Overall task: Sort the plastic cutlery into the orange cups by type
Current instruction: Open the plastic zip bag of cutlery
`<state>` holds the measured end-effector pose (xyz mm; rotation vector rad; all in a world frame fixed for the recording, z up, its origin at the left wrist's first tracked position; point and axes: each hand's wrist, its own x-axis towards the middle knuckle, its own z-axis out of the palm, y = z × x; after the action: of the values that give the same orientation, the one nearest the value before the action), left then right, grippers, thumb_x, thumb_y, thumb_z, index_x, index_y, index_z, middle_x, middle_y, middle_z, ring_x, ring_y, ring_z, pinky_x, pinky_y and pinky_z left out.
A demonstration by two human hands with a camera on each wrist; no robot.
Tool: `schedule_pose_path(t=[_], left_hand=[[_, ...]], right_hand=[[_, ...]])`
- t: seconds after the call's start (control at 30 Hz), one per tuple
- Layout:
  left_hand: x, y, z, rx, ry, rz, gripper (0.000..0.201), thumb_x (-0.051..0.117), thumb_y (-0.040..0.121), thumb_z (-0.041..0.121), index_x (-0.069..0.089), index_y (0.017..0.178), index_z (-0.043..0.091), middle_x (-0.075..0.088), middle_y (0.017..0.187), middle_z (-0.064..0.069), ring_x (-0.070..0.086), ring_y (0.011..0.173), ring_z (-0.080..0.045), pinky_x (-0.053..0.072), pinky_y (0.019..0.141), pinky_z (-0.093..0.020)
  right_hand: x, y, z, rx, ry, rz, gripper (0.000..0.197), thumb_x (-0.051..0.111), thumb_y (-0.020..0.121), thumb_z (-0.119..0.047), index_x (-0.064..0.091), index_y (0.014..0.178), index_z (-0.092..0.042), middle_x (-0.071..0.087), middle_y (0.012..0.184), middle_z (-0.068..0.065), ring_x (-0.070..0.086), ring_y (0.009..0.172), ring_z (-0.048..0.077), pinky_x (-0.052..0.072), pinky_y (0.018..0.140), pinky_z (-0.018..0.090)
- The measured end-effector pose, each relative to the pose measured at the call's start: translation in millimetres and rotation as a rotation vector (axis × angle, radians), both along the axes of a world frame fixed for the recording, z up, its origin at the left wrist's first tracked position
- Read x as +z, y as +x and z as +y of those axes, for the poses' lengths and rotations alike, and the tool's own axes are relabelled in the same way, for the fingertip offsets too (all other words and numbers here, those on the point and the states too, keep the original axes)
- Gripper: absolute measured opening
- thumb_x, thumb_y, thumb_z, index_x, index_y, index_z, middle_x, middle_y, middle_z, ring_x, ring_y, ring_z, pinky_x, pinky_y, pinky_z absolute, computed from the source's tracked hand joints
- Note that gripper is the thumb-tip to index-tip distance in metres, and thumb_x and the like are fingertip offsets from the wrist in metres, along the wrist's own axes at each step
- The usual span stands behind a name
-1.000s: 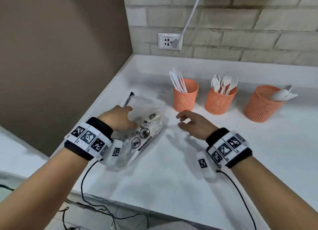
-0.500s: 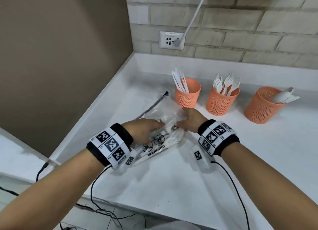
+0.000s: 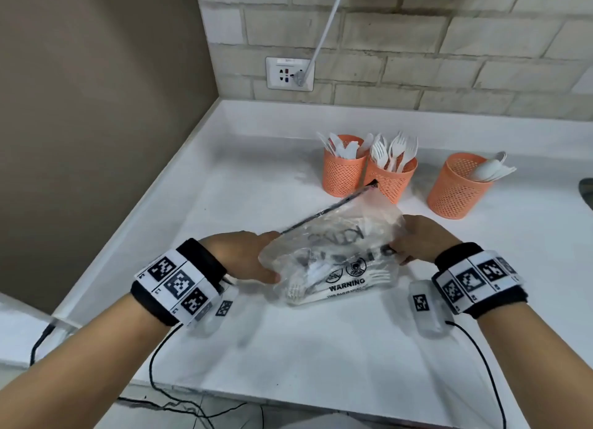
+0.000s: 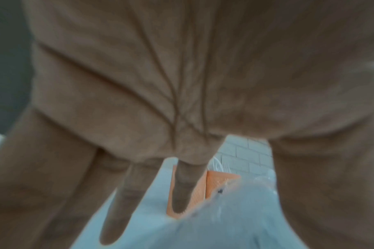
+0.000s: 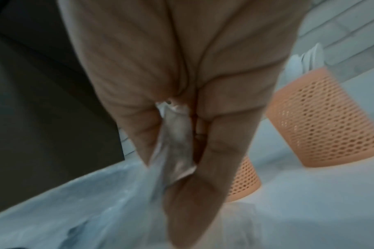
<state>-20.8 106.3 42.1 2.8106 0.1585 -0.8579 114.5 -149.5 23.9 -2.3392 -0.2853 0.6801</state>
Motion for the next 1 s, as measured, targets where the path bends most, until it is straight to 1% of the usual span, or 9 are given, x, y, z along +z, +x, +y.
schedule_pose_path(t=[0.1,0.23,0.33,0.43,0.5,0.6,0.73,0.87,1.0], left_hand=[[-8,1,-5,0.007,-0.042,0.076,0.088,0.054,0.086,0.056,0.000,0.150,0.032,0.052,0.137,-0.006,0.049,0.124,-0.023,0.037,0.102,-0.027],[-19,14,-9,-0.029,-0.120,0.047,0.075,0.053,0.089,0.048,0.006,0.147,0.043,0.057,0.130,0.000,0.054,0.117,-0.020,0.038,0.092,-0.025],[-22,23,-15,-0.019,-0.148,-0.026,0.067,0.055,0.091,0.033,0.019,0.147,0.039,0.048,0.140,0.001,0.047,0.127,-0.019,0.035,0.098,-0.025],[-25,31,-21,-0.042,-0.151,-0.065,0.065,0.055,0.092,0.027,0.022,0.146,0.039,0.041,0.147,-0.001,0.043,0.132,-0.020,0.034,0.106,-0.029],[-29,41,-24,-0.069,-0.166,-0.063,0.064,0.052,0.092,0.022,0.023,0.145,0.044,0.042,0.147,0.002,0.047,0.128,-0.020,0.036,0.107,-0.029],[-30,52,-29,-0.102,-0.207,-0.095,0.069,0.049,0.090,0.013,0.024,0.140,0.053,0.038,0.149,0.008,0.050,0.124,-0.017,0.040,0.105,-0.025],[-30,63,-35,-0.123,-0.231,-0.132,0.068,0.050,0.087,0.007,0.031,0.143,0.040,0.038,0.150,0.006,0.045,0.129,-0.017,0.033,0.104,-0.019],[-9,78,-41,-0.117,-0.230,-0.182,0.069,0.059,0.081,0.011,0.036,0.142,0.033,0.037,0.145,-0.002,0.037,0.132,-0.019,0.033,0.111,-0.031],[23,92,-69,-0.105,-0.374,-0.486,0.053,0.060,0.086,0.013,0.047,0.136,0.023,0.046,0.139,-0.003,0.047,0.123,-0.018,0.033,0.095,-0.018]], right_hand=[[5,-6,-10,0.071,-0.115,0.006,0.017,0.070,0.079,-0.008,0.054,0.072,-0.009,0.060,0.069,0.005,0.059,0.059,0.016,0.052,0.055,0.019],[14,-9,-19,0.117,-0.146,0.077,0.013,0.073,0.077,-0.015,0.060,0.074,-0.014,0.062,0.071,0.001,0.059,0.062,0.012,0.045,0.049,0.013],[20,-2,-20,0.088,-0.101,0.016,0.040,0.069,0.080,-0.038,0.059,0.111,-0.016,0.066,0.111,0.002,0.062,0.091,0.017,0.050,0.075,0.026],[19,6,-13,-0.084,-0.013,-0.065,0.072,0.053,0.088,-0.049,0.030,0.144,-0.011,0.042,0.145,0.009,0.044,0.129,0.027,0.035,0.105,0.035],[16,13,-9,-0.160,0.084,-0.116,0.067,0.052,0.090,-0.043,0.030,0.143,-0.008,0.051,0.135,0.013,0.052,0.122,0.029,0.041,0.102,0.038],[11,18,-13,-0.212,0.221,-0.197,0.041,0.051,0.092,-0.010,0.041,0.132,-0.004,0.061,0.113,0.013,0.064,0.084,0.027,0.051,0.071,0.037],[11,20,-25,-0.250,0.340,-0.245,0.030,0.037,0.086,0.013,0.046,0.102,-0.011,0.058,0.088,0.003,0.059,0.060,0.017,0.048,0.048,0.028],[11,17,-33,-0.252,0.463,-0.263,0.021,0.046,0.089,0.006,0.046,0.101,-0.012,0.057,0.083,0.001,0.059,0.061,0.020,0.050,0.046,0.028],[13,13,-32,-0.211,0.578,-0.361,0.014,0.039,0.099,-0.022,0.050,0.101,-0.015,0.060,0.076,0.003,0.059,0.058,0.020,0.049,0.052,0.033]])
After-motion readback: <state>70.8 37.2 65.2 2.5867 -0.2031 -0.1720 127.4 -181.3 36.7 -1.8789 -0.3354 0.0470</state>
